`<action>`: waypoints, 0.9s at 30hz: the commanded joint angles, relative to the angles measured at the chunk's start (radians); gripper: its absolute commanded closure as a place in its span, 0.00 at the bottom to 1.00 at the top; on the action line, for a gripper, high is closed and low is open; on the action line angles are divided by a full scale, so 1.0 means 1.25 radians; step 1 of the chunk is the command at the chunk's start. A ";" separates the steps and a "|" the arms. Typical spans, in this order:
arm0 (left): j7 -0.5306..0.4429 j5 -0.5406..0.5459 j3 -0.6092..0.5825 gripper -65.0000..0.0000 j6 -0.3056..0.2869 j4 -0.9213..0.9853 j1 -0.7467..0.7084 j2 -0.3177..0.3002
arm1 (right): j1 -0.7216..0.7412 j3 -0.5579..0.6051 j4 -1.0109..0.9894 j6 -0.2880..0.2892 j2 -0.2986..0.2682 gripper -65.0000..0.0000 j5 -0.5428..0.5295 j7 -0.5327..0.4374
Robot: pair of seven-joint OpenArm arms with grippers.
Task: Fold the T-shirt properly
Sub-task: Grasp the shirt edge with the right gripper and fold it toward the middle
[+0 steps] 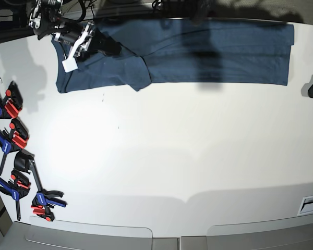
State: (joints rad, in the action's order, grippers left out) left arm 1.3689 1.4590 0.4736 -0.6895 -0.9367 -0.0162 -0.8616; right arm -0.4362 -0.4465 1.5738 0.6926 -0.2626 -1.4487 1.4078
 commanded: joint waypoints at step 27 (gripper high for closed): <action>-0.007 0.020 0.009 0.79 -0.007 -0.010 0.009 -0.025 | -0.023 0.304 0.016 0.004 -0.020 1.00 0.008 -0.009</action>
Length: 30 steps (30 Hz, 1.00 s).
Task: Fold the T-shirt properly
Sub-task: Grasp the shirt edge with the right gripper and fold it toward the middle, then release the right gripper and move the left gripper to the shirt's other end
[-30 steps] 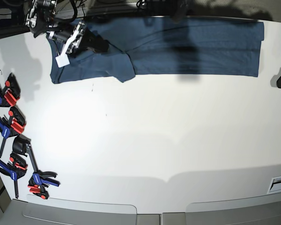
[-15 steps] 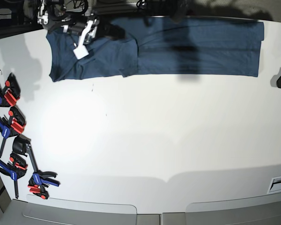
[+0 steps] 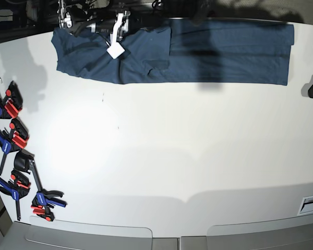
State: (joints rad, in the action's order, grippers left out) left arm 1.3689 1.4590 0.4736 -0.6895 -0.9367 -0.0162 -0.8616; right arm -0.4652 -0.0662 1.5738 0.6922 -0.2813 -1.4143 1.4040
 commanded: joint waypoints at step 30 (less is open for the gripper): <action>-0.024 0.020 0.010 0.79 -0.007 -0.010 0.016 -0.027 | 0.058 -0.002 0.016 0.005 -0.063 0.72 -0.029 -0.006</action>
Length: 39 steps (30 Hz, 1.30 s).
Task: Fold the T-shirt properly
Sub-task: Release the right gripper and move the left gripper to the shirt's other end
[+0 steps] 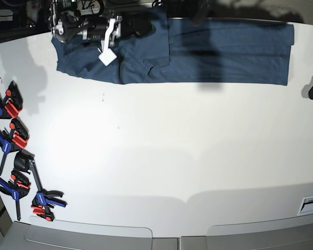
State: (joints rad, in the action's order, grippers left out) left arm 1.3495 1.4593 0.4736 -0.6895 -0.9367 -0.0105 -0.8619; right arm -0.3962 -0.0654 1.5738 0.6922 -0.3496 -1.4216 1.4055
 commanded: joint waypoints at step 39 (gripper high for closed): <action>-0.009 0.019 0.203 0.52 -0.007 -0.010 -0.262 0.208 | 0.226 -0.262 0.016 0.005 -0.008 0.72 -0.016 -0.007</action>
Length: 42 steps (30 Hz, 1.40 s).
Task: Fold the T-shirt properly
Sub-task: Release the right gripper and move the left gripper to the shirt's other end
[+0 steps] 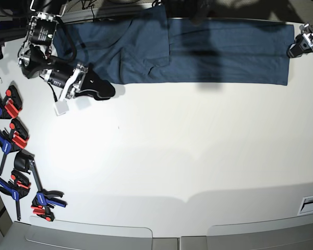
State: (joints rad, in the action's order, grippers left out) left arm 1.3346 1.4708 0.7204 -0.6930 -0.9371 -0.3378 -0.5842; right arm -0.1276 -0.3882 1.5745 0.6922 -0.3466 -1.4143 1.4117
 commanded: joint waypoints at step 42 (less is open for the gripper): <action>-0.148 -0.222 0.003 0.55 -0.004 -0.217 -0.023 0.066 | 0.011 -0.004 0.015 0.005 -0.009 0.72 -0.022 -0.012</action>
State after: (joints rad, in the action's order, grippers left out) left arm 1.1500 1.1805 0.7193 -0.6960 -1.1957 -0.3611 -0.4843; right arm -0.1276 -0.3882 1.5745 0.6926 -0.3435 -1.4136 1.4120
